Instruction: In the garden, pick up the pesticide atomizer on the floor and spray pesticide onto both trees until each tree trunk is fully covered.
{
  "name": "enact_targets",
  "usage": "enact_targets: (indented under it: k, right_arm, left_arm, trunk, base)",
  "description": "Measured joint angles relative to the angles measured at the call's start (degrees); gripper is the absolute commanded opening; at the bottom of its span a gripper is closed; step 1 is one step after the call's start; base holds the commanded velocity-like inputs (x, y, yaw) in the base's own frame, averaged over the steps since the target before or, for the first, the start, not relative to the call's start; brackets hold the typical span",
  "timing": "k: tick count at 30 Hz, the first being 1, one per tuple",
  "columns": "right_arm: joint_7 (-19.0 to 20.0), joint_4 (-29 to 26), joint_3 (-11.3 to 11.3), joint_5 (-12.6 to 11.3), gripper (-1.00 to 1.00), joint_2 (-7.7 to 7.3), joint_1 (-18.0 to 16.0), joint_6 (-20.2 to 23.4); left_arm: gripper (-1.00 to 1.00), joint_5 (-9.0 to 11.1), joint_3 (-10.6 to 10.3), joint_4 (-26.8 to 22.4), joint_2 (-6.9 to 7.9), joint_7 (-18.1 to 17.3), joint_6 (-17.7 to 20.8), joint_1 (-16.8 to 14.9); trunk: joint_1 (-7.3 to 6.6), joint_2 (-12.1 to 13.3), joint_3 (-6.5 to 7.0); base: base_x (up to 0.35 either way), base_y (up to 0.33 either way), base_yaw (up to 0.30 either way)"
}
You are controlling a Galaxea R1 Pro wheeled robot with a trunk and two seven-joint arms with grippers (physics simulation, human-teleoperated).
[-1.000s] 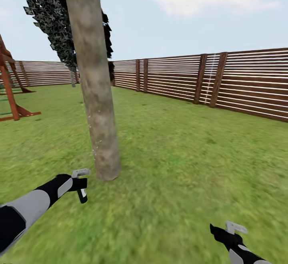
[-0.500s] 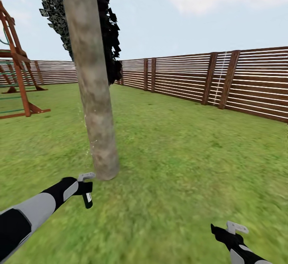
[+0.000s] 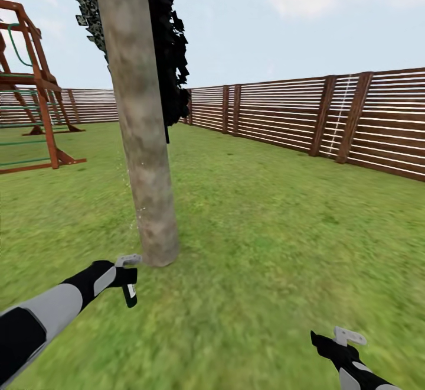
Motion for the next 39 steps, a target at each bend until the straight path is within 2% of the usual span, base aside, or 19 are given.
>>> enact_targets:
  k: [3, 5, 6, 9, 10, 11, 13, 14, 18, 20, 26, 31, 39]
  right_arm:
    - [0.0, 0.0, 0.0, 0.0, 1.0, 0.0, 0.0, 0.0]
    - [0.0, 0.0, 0.0, 0.0, 1.0, 0.0, 0.0, 0.0]
    - [0.0, 0.0, 0.0, 0.0, 1.0, 0.0, 0.0, 0.0]
    - [0.1, 0.0, 0.0, 0.1, 1.0, 0.0, 0.0, 0.0]
    - [0.1, 0.0, 0.0, 0.2, 1.0, 0.0, 0.0, 0.0]
    - [0.1, 0.0, 0.0, 0.2, 1.0, 0.0, 0.0, 0.0]
    - [0.2, 0.0, 0.0, 0.2, 1.0, 0.0, 0.0, 0.0]
    - [0.2, 0.0, 0.0, 0.2, 1.0, 0.0, 0.0, 0.0]
    - [0.2, 0.0, 0.0, 0.2, 1.0, 0.0, 0.0, 0.0]
    - [0.2, 0.0, 0.0, 0.2, 1.0, 0.0, 0.0, 0.0]
    - [0.2, 0.0, 0.0, 0.2, 1.0, -0.08, 0.0, 0.0]
    - [0.1, 0.0, 0.0, 0.2, 1.0, -0.09, 0.0, 0.0]
    - [0.1, 0.0, 0.0, 0.2, 1.0, -0.09, 0.0, 0.0]
  left_arm:
    - [-1.0, 0.2, 0.2, -2.1, -0.02, 0.0, 5.1, -0.5]
    - [-1.0, 0.3, 0.3, -6.4, -0.04, 0.1, 10.5, -2.0]
    - [-1.0, 0.0, 0.2, -7.1, -0.02, 0.1, 12.1, -2.6]
    - [-1.0, -0.4, 0.1, -7.7, 0.11, 0.6, 13.7, -4.5]
    - [-1.0, -0.7, 0.1, -7.7, 0.16, 1.8, 14.1, -4.8]
    - [-1.0, -1.5, 0.1, -7.7, 0.2, 5.1, 15.2, -5.3]
    - [-1.0, -1.3, 0.2, -8.3, 0.21, 11.7, 17.9, -6.5]
    - [-1.0, -1.1, 0.3, -8.8, 0.22, 13.1, 18.7, -6.8]
    - [-1.0, -0.9, 0.3, -9.7, 0.23, 14.4, 19.6, -7.1]
    - [-1.0, -0.7, 0.3, -11.7, 0.31, 14.5, 20.4, -7.1]
    - [-1.0, -0.8, 0.3, -16.7, 0.26, 14.7, 29.8, -8.8]
    - [-1.0, -0.9, 0.3, -17.1, 0.19, 14.7, 31.0, -9.1]
    - [-1.0, -0.9, 0.3, -17.0, 0.16, 14.7, 31.2, -9.1]
  trunk:
    - [0.0, 0.0, 0.0]
    - [0.0, 0.0, 0.01]
    - [0.0, 0.0, 0.0]
    - [0.0, 0.0, 0.0]
    - [0.0, 0.0, 0.0]
    - [0.0, 0.0, 0.0]
    - [0.0, 0.0, 0.0]
    - [0.0, 0.0, 0.0]
    - [0.0, 0.0, 0.0]
    - [0.0, 0.0, 0.0]
    - [-0.02, 0.0, 0.0]
    - [-0.02, 0.0, 0.0]
    - [0.0, 0.0, 0.0]
  base:
    - [0.004, -0.004, 0.004]
    - [0.0, 0.0, 0.0]
    - [0.0, 0.0, 0.0]
    - [0.0, 0.0, 0.0]
    - [0.0, 0.0, 0.0]
    - [0.0, 0.0, 0.0]
    - [0.0, 0.0, 0.0]
    - [0.0, 0.0, 0.005]
    - [0.0, 0.0, 0.172]
    - [0.0, 0.0, 0.131]
    - [0.099, 0.0, 0.022]
    - [0.132, -0.062, 0.183]
    - [0.089, -0.089, 0.022]
